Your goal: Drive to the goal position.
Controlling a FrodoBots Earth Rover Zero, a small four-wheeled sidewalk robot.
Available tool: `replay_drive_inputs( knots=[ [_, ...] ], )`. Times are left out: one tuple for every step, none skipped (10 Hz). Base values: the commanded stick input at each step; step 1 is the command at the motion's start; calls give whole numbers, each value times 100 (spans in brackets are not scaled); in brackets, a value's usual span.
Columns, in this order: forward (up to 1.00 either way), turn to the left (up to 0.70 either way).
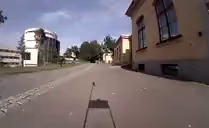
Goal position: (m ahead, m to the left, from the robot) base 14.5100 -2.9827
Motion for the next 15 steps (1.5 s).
replay_drive_inputs(
  knots=[
    [45, 0],
    [45, 0],
    [45, 0],
    [45, 0],
    [45, 0],
    [45, 0],
    [45, 0],
    [45, 0],
    [45, 0],
    [45, 0],
    [45, 0],
    [45, 0],
    [45, 0],
    [45, 0],
    [45, 0]
  ],
)
